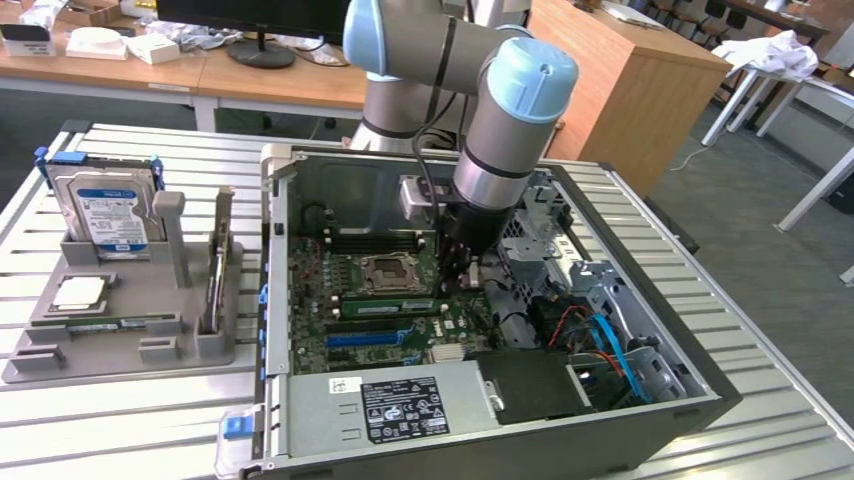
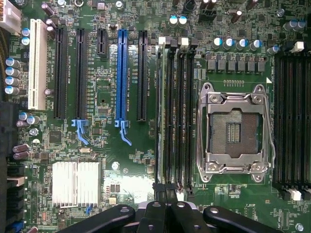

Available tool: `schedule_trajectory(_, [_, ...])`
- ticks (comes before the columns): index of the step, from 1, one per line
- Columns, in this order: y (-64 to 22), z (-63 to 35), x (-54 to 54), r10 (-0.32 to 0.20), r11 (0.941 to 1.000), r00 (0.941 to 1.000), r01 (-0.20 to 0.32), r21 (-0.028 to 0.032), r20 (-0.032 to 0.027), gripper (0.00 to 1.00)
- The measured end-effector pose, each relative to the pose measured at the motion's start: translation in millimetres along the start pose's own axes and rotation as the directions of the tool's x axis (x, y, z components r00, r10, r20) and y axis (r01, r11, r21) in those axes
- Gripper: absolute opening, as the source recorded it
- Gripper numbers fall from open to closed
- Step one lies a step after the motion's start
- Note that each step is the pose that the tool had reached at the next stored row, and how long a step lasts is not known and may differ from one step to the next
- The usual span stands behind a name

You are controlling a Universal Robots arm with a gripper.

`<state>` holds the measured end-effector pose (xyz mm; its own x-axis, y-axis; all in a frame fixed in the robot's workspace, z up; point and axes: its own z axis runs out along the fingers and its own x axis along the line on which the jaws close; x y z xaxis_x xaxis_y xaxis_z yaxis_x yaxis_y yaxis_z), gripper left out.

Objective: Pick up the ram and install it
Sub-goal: 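Insert the ram into the slot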

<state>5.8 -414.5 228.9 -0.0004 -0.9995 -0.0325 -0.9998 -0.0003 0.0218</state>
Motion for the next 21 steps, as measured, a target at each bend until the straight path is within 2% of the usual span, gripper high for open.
schedule_trajectory(21, [-0.1, 5.1, 0.2, 0.000, 1.0000, 1.0000, 0.000, 0.0001, -0.0001, 0.10])
